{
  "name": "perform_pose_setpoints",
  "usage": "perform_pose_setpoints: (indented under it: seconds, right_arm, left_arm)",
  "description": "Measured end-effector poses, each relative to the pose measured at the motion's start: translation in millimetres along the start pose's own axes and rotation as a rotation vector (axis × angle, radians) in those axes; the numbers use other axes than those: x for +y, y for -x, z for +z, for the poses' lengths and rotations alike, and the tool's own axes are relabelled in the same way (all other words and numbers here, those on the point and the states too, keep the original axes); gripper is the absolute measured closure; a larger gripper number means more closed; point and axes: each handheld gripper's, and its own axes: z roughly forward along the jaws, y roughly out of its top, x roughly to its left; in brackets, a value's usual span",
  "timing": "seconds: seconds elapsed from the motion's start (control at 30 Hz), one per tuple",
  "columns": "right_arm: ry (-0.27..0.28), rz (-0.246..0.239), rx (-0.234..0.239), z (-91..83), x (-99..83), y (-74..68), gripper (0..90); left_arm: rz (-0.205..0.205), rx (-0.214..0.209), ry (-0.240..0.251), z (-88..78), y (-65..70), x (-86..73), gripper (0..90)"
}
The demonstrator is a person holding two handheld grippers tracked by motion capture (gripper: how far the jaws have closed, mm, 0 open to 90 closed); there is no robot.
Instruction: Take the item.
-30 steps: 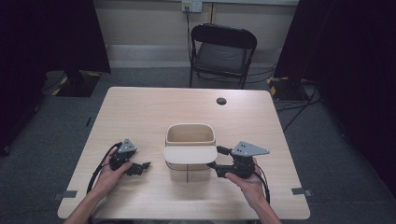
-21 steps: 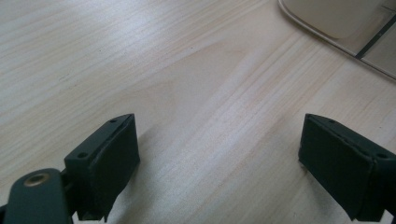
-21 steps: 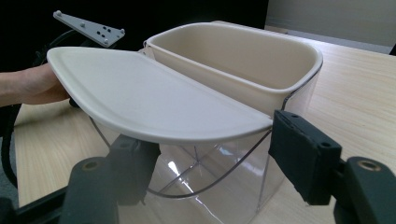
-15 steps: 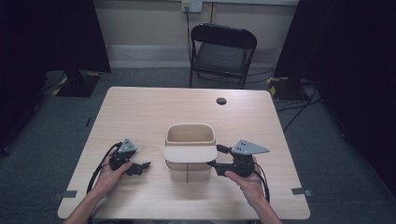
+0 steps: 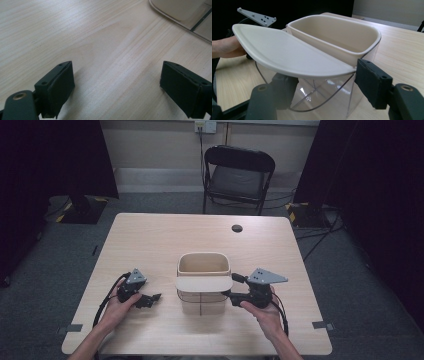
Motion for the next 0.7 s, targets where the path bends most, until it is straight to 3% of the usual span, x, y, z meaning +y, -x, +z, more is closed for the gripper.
perform_pose_setpoints:
  seconds: [0.7]
  right_arm:
    - [0.009,-0.001,-0.004,2.3,3.0,1.6,34.6]
  left_arm:
    - [-0.001,0.000,-0.002,0.0,0.0,-0.1,11.5]
